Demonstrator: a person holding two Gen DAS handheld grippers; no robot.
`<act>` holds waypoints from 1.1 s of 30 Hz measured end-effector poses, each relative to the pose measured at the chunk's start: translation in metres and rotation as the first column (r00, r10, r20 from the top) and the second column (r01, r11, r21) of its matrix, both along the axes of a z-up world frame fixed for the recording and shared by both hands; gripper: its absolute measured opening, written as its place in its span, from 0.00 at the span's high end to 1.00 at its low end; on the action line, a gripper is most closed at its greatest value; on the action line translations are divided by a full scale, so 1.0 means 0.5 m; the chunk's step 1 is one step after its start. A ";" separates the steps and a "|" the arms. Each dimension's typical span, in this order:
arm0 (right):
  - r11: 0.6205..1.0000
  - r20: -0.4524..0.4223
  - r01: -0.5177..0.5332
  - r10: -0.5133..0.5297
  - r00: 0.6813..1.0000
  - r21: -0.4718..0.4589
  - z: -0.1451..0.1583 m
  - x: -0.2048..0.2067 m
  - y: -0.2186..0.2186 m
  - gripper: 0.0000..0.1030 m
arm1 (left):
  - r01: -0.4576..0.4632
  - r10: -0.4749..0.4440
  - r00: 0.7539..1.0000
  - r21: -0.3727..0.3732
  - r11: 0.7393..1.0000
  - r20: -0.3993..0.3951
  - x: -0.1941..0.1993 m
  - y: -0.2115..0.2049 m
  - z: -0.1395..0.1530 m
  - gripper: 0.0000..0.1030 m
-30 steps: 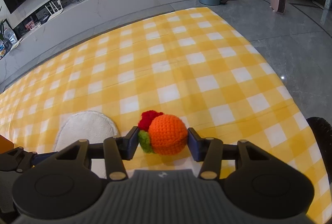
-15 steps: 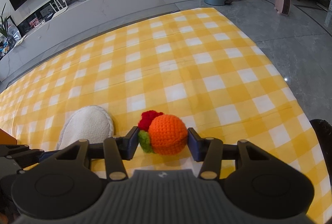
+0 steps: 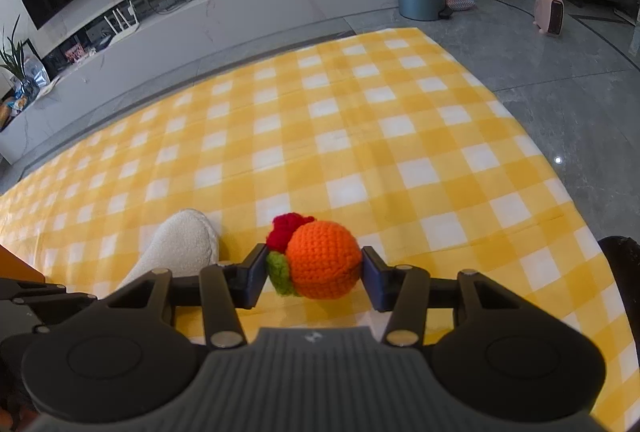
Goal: Organize soft objects
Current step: 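Grasp the orange crocheted fruit with the right tool while the left tool grasps the white mitt, then carry the white mitt and orange fruit over the open box with both tools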
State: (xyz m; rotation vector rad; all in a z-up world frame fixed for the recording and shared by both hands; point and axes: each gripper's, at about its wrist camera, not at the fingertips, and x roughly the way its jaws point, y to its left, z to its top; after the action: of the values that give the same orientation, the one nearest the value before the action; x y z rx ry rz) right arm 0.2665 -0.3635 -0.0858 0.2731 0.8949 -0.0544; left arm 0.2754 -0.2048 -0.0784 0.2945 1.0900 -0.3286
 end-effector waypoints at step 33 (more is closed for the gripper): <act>0.993 0.219 -0.032 0.006 0.976 0.114 0.137 -0.103 0.058 0.52 | -0.114 0.286 0.886 -0.426 0.897 0.364 -0.274 0.356 0.382 0.89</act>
State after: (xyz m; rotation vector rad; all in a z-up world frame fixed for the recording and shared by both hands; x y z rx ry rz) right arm 0.2152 -0.3344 -0.0173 0.3726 0.6823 0.0457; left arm 0.1385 -0.0266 0.1125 -0.1140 0.5994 -0.2717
